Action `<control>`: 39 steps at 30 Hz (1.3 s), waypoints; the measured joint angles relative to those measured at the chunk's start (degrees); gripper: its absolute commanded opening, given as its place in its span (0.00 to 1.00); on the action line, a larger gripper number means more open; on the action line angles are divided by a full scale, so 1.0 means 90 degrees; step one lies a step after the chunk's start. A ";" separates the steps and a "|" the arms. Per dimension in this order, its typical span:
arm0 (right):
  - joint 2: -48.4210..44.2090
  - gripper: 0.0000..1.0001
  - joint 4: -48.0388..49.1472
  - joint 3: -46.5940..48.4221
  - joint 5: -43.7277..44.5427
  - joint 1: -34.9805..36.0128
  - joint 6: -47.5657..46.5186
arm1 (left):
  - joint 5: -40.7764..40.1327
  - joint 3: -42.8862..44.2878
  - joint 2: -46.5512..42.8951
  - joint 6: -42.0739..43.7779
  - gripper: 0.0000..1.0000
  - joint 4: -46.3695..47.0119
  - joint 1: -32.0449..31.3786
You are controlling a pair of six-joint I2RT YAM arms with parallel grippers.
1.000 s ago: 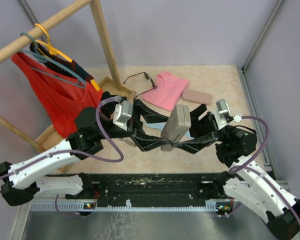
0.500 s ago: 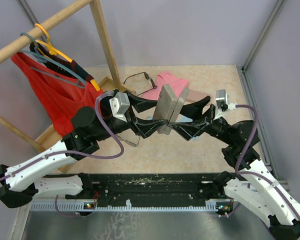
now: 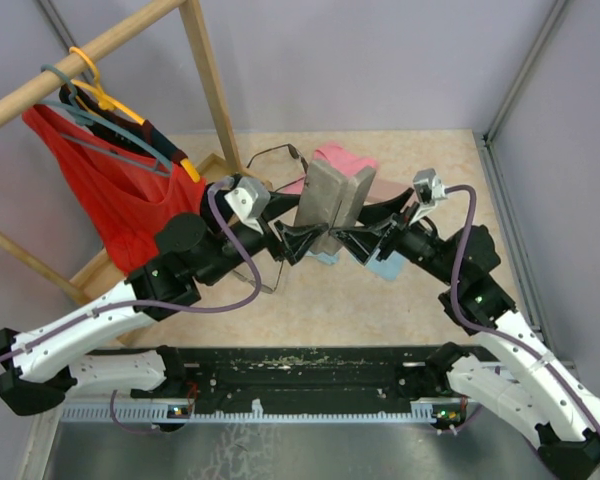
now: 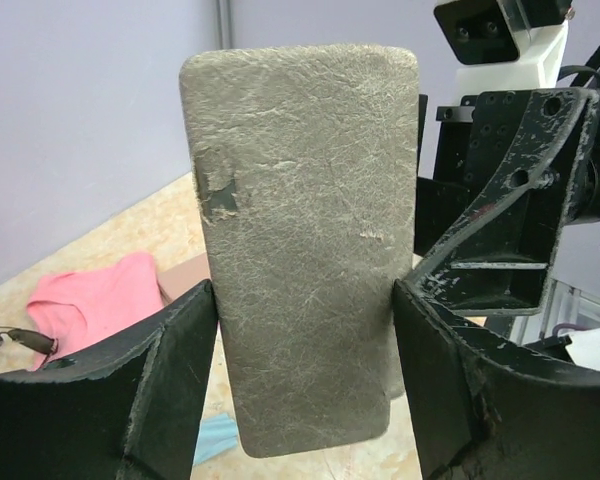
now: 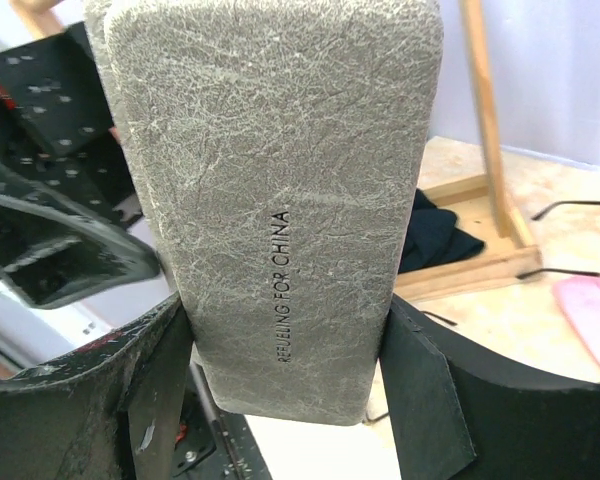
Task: Organize the sunglasses
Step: Open the sunglasses case.
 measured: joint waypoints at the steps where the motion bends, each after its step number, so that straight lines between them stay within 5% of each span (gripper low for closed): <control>1: 0.0019 0.00 -0.0015 0.0000 0.0049 0.0000 -0.0007 | -0.0024 0.0000 -0.0002 0.0000 0.81 -0.0007 0.0000; 6: 0.0029 0.00 -0.0080 -0.0029 0.0289 -0.0080 -0.0012 | -0.0046 0.0002 -0.0245 -0.0015 1.00 0.0044 -0.0032; 23: -0.1139 0.00 0.1030 -0.1559 -0.0039 -0.0085 -0.0469 | -0.0330 0.0002 -0.0954 -0.0236 1.00 -0.0352 -0.0051; 39: -0.1316 0.00 0.1727 -0.1649 -0.0134 -0.0085 -0.0809 | -0.1277 -0.0070 -0.1275 -0.0743 0.97 -0.1093 -0.0053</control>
